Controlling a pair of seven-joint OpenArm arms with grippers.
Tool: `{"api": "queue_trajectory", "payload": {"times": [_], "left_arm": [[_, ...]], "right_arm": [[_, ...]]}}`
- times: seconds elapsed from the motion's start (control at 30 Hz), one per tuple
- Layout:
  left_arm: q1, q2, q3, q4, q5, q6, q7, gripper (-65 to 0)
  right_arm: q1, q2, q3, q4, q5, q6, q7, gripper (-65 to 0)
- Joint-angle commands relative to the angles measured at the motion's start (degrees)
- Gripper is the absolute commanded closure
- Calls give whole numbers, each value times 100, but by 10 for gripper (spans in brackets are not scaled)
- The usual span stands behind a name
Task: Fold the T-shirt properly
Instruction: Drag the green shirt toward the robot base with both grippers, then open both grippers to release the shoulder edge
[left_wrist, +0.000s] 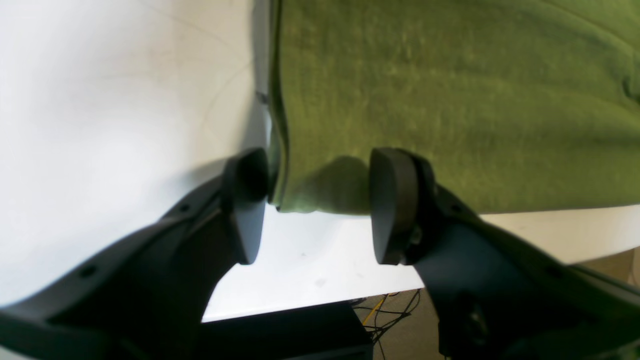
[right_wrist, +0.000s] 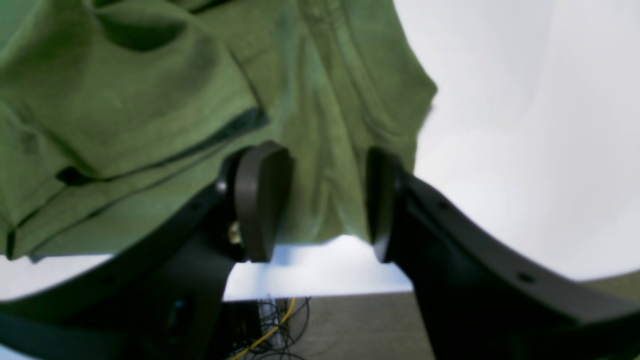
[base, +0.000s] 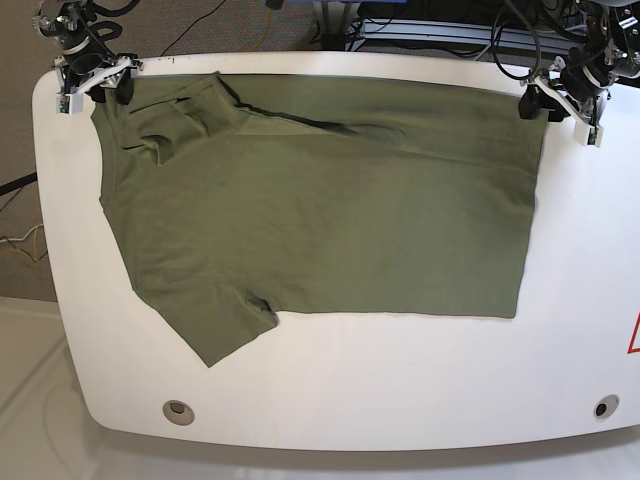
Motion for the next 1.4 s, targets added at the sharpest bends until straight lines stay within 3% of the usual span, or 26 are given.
{"api": "queue_trajectory", "payload": {"times": [0.0, 0.67, 1.0, 1.13, 1.37], "left_arm": [[75, -67, -53, 91, 68, 33, 94, -326], [165, -44, -74, 367, 66, 37, 131, -324], [8, -52, -51, 346, 21, 34, 116, -240], [-133, -73, -53, 340, 47, 12, 64, -298], [-230, -95, -86, 352, 55, 24, 64, -318]], "right_arm": [[-101, 63, 144, 127, -10, 15, -21, -279], [263, -82, 542, 344, -19, 53, -331, -280], [495, -209, 611, 219, -3, 92, -324, -276], [524, -132, 652, 271, 18, 69, -365, -280], [549, -4, 709, 303, 19, 66, -361, -281]]}}
